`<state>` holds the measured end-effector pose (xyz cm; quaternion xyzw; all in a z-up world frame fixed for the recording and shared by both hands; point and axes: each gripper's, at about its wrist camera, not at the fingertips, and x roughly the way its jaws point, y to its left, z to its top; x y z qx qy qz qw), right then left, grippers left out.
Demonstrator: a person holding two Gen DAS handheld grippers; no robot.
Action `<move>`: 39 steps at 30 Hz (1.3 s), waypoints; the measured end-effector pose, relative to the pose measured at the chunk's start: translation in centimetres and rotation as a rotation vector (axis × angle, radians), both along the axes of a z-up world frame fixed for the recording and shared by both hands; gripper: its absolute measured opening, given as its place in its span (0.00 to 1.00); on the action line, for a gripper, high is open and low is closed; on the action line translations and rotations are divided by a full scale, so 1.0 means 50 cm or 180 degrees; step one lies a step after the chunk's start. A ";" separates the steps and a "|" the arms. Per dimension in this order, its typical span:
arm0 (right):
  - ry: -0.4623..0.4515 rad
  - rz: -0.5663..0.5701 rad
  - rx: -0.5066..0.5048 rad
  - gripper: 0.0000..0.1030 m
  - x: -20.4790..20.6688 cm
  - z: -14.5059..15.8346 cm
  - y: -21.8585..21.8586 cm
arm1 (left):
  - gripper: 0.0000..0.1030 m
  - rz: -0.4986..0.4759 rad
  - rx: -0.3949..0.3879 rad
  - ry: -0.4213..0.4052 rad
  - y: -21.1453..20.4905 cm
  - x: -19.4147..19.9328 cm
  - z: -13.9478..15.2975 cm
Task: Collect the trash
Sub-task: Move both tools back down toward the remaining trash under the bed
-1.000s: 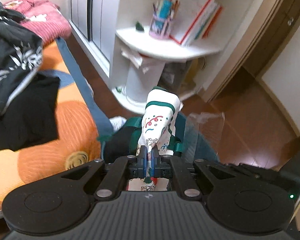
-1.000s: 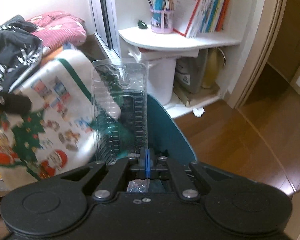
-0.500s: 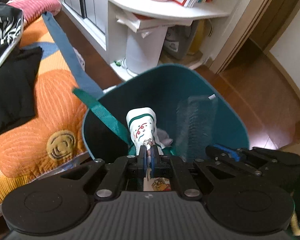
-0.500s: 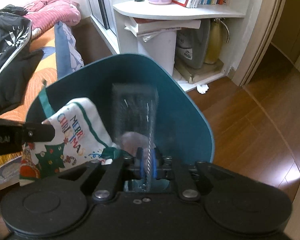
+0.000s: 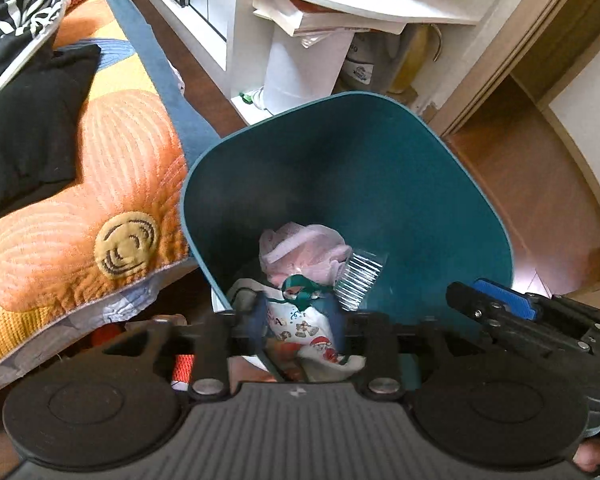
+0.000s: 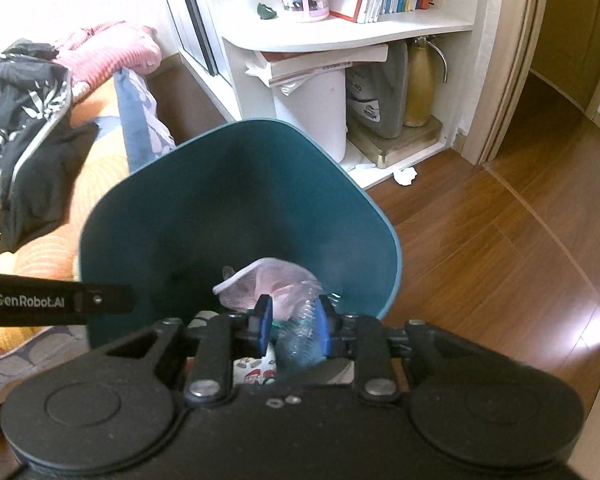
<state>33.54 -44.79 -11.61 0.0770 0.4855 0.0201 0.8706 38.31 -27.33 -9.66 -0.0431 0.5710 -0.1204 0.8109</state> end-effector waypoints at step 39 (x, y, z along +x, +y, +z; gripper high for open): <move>-0.0612 0.1039 0.0432 0.46 -0.258 0.211 0.319 | 0.77 0.0505 -0.0249 -0.0815 0.426 -0.364 0.207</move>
